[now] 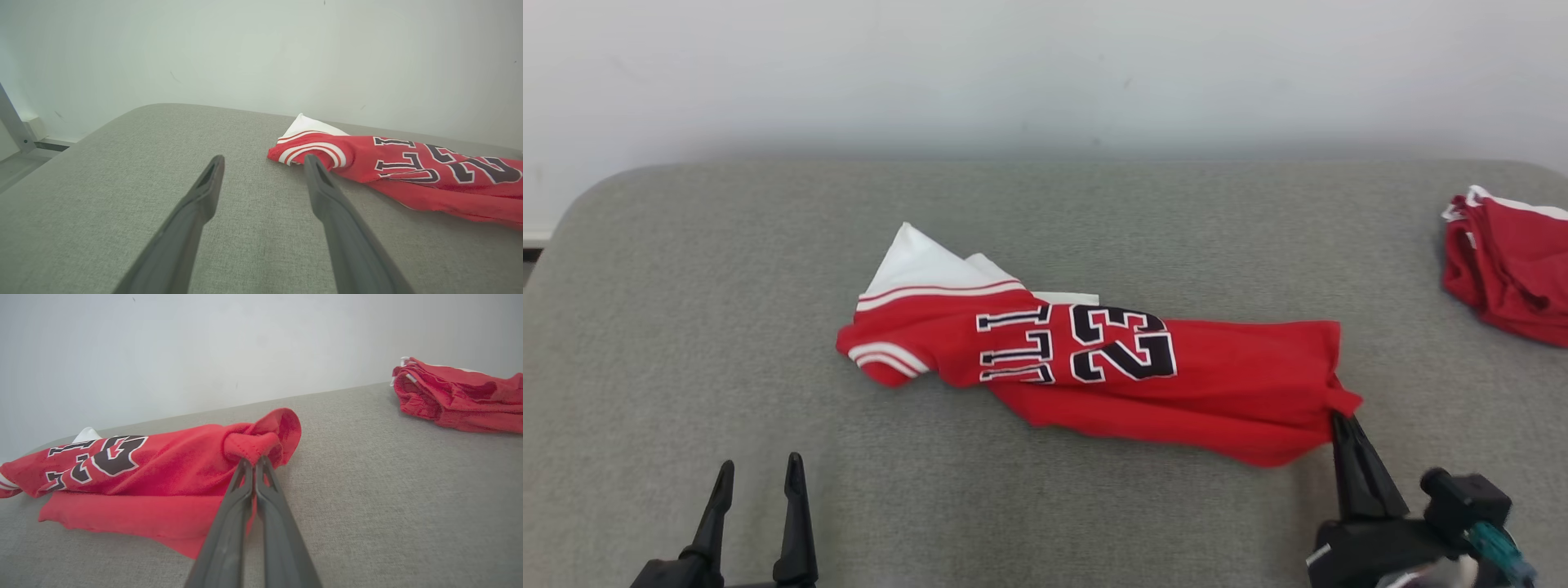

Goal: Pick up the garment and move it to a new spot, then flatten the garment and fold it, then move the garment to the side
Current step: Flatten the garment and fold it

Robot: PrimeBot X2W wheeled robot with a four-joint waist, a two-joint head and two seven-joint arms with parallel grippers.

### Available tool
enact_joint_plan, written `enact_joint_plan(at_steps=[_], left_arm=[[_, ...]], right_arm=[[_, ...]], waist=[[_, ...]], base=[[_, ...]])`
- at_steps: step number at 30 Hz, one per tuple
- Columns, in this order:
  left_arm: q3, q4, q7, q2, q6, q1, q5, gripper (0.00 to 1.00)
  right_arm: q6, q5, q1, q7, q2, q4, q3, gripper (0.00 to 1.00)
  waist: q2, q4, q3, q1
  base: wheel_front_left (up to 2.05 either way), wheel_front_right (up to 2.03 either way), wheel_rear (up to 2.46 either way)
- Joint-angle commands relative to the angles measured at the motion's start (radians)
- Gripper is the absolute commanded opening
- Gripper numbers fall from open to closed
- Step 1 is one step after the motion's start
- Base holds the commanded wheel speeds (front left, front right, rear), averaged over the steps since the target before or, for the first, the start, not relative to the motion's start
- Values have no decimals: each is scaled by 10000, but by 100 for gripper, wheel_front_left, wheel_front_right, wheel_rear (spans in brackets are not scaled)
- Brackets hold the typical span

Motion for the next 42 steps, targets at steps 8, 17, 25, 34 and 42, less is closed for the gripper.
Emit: enact_joint_plan(at_steps=[8,17,25,34,42], left_arm=[[6,39,-30,-14,26,34,-89,100],[-53,117,-30,-14,20,157,-136,100],[-105,-102,-30,-13,212,426,-153,100],[101,-178,-30,-14,159,457,53,100],[94,-171,-30,238,73,-210,397,100]], right_arm=[[-27,68,1811,727,245,-1730,-1492,0],[-27,-299,2212,972,497,-2413,-1753,100],[-27,-477,2152,752,549,-2843,-1810,100],[-27,-397,2026,657,684,-2592,-1582,100],[-27,-255,1671,381,768,-2255,-1084,100]], waist=[[0,-842,-188,1],[0,-739,-350,1],[0,-547,-486,1],[0,-453,-591,1],[0,-598,-398,1]], base=[[0,0,0],[0,0,0],[0,0,0],[0,0,0],[0,0,0]])
